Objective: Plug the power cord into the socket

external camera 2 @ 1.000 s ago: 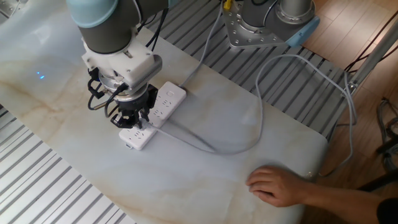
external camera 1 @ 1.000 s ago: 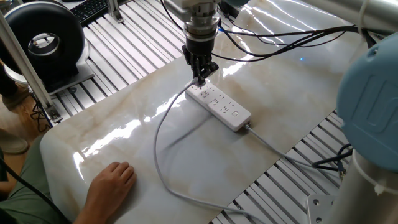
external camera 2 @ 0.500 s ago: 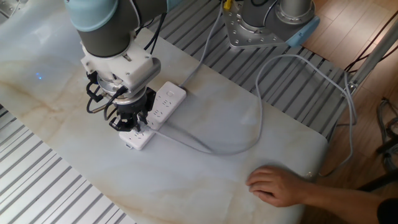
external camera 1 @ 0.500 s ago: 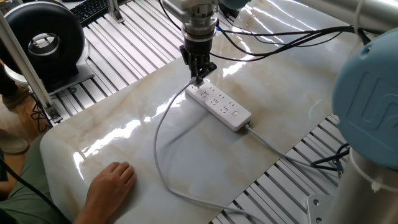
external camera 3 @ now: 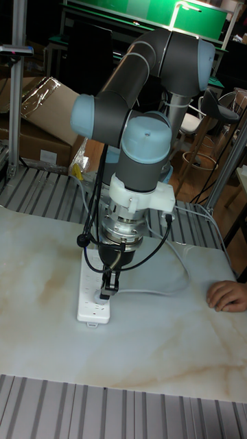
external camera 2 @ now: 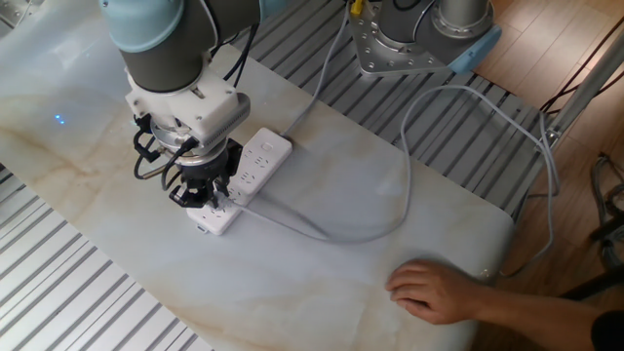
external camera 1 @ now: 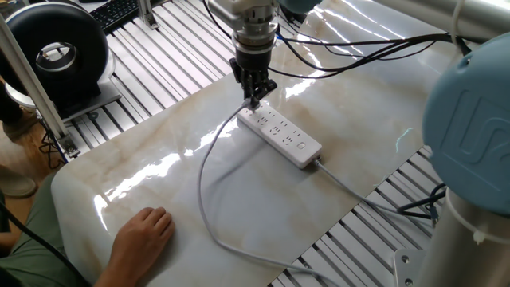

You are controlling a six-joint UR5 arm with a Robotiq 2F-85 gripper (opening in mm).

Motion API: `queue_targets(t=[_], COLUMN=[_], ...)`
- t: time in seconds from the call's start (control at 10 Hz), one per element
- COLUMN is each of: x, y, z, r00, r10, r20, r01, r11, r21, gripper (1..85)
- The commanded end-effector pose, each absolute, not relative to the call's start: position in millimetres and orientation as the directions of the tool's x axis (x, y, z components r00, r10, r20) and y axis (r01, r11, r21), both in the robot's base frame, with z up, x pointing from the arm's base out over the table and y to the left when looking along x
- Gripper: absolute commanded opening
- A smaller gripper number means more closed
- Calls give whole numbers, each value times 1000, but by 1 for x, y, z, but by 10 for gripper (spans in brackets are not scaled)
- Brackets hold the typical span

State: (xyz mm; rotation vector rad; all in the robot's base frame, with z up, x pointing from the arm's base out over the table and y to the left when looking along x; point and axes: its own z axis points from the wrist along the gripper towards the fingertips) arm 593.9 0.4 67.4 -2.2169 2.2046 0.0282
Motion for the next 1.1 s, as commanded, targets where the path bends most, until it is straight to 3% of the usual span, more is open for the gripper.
queue_targets(t=[0.0,1.0], x=[595,594], y=[4,6], z=[67,65], r00=[-1,2], r10=[-999,-1000], r20=[-38,-30], r01=[-1000,-1000], r11=[1,-2], r21=[-1,-1], gripper=[10,10])
